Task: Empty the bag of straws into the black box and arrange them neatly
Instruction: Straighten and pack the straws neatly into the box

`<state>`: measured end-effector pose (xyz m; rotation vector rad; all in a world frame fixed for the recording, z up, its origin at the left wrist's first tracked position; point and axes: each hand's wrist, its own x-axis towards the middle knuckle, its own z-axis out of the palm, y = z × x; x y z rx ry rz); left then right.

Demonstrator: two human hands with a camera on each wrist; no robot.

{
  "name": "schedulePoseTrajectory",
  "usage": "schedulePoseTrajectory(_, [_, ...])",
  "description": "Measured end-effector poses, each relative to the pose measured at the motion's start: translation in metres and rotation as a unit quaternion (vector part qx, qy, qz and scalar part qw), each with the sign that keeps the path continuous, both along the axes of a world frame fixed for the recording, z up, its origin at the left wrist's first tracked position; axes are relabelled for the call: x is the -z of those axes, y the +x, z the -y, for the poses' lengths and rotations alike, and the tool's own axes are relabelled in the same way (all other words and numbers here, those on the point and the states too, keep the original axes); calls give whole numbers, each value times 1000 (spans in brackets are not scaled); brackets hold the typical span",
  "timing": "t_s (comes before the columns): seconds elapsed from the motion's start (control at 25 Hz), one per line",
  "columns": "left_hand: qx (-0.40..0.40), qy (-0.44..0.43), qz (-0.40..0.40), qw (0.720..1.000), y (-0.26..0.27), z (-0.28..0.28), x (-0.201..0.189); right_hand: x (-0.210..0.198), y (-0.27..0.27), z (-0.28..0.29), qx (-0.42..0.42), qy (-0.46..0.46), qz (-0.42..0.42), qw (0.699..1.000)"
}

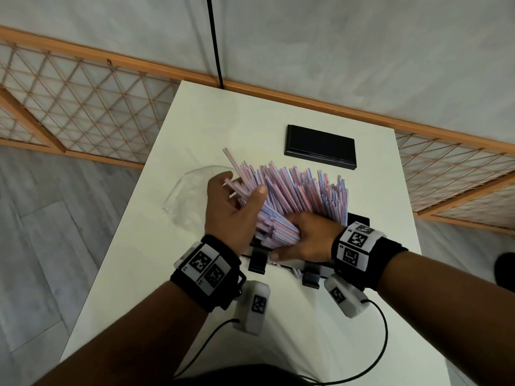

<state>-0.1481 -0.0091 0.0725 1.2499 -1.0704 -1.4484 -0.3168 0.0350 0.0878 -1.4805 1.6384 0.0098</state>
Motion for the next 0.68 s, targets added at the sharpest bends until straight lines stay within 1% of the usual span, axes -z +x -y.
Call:
schedulePoseTrajectory(0.08, [-10, 24, -28, 999, 2, 3, 0, 1, 0, -5, -31, 21, -41, 998])
schedulePoseTrajectory(0.16, [-18, 14, -39, 999, 5, 5, -5, 6, -1, -11, -57, 20, -84, 995])
schedulePoseTrajectory(0.24, [-17, -19, -10, 1000, 6, 8, -5, 9, 0, -16, -70, -15, -99, 992])
schedulePoseTrajectory(0.36, [38, -75, 114, 990, 3, 3, -1, 9, 0, -21, -69, -25, -92, 993])
schedulePoseTrajectory(0.4, [57, -75, 133, 987, 1, -1, 2, 8, 1, -22, -70, -15, -103, 992])
schedulePoseTrajectory(0.52, [103, -42, 117, 987, -2, -11, 5, 9, 2, -22, -63, 24, -170, 983])
schedulePoseTrajectory(0.56, [119, -40, 120, 985, -4, -13, 7, 10, 2, -20, -50, 41, -176, 982])
schedulePoseTrajectory(0.68, [136, -43, 121, 982, -6, -17, 13, 12, 3, -14, -10, 91, -138, 986])
